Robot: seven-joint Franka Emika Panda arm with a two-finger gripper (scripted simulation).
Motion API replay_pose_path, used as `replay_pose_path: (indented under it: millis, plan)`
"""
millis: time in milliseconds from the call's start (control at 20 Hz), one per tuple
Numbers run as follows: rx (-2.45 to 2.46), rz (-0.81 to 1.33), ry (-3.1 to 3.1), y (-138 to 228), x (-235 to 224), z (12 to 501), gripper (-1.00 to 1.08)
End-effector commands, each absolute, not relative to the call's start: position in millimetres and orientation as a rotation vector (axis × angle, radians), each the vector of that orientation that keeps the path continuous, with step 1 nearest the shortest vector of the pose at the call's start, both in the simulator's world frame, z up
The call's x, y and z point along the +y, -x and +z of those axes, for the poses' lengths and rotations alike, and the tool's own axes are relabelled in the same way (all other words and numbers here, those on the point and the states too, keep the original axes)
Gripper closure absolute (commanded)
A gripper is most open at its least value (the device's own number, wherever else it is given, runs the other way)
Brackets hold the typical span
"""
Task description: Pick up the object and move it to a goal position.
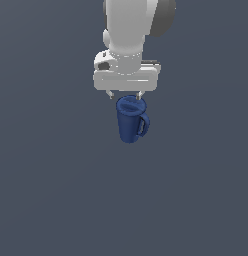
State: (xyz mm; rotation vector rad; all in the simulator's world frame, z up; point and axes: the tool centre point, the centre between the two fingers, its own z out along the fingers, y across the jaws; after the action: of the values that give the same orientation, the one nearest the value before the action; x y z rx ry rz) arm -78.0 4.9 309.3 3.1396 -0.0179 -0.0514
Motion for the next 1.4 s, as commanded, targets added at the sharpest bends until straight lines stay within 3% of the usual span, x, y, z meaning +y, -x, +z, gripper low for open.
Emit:
replay_pose_path:
  millis: [0, 700, 1350]
  plan:
    - [-0.018, -0.051, -3.14, 78, 5, 309, -0.2]
    - [0.06, -0.052, -3.126, 73, 23, 310, -0.2]
    - [0.345, -0.3, -2.994, 55, 51, 282, -0.2]
